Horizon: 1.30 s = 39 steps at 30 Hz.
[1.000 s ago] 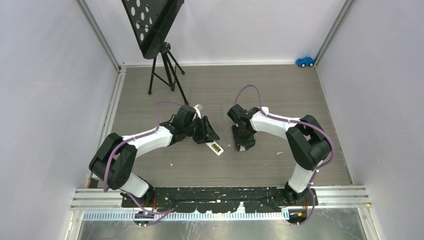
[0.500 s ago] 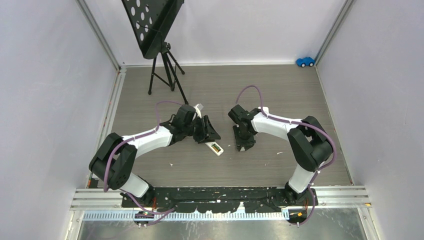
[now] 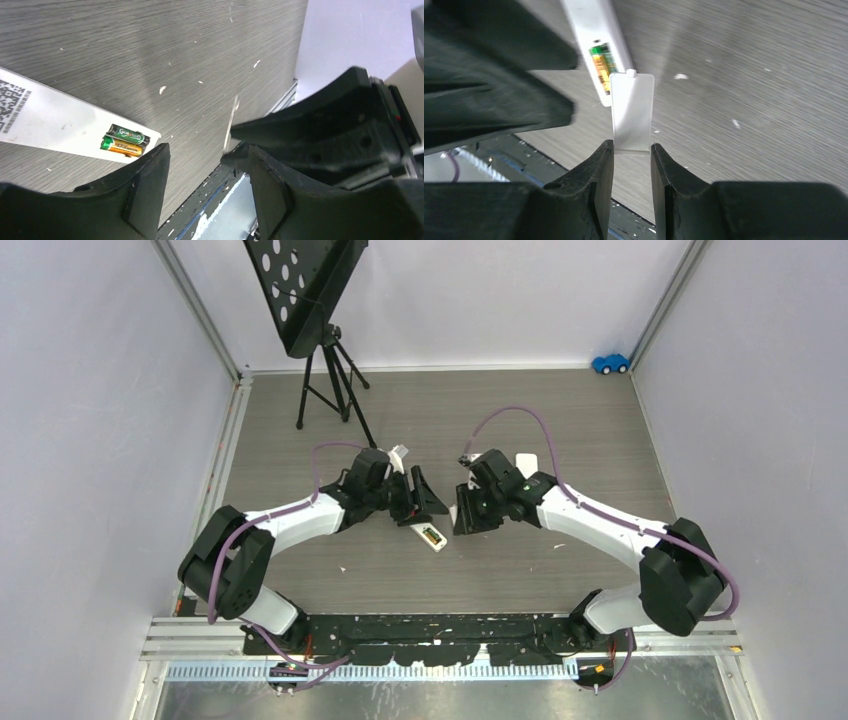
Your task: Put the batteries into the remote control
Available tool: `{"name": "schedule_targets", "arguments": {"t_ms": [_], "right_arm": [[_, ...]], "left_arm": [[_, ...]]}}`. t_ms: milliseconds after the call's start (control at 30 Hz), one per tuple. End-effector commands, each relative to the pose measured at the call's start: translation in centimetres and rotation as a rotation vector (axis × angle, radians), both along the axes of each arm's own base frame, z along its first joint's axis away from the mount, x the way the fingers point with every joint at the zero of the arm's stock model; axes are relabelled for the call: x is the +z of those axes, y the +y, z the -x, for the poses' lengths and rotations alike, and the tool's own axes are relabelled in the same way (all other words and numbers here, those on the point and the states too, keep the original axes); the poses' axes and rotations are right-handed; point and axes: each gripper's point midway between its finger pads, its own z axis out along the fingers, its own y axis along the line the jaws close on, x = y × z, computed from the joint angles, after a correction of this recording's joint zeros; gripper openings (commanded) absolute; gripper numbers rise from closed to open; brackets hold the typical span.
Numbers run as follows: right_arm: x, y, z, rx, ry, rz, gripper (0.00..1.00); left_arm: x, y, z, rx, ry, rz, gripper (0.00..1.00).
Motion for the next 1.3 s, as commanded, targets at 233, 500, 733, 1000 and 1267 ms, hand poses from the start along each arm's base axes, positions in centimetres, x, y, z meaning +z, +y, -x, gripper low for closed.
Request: {"name": "schedule_targets", "arguments": {"t_ms": [233, 500, 733, 1000, 1267], "right_arm": [[3.5, 4.8, 1.1, 0.169, -0.091, -0.14, 0.26], [4.2, 5.5, 0.5, 0.163, -0.113, -0.162, 0.26], [4.6, 5.5, -0.3, 0.16, -0.157, -0.15, 0.38], [7.7, 4.0, -0.7, 0.168, -0.34, -0.127, 0.69], [11.5, 7.3, 2.5, 0.454, -0.733, -0.172, 0.67]], "left_arm": [[3.2, -0.3, -0.1, -0.004, -0.058, 0.086, 0.52], [2.4, 0.1, 0.5, -0.009, -0.029, 0.064, 0.3], [2.8, -0.2, 0.7, -0.031, -0.026, 0.078, 0.0], [2.1, 2.1, 0.7, 0.061, 0.123, -0.052, 0.0], [4.3, 4.5, 1.6, 0.209, 0.403, -0.066, 0.0]]}}
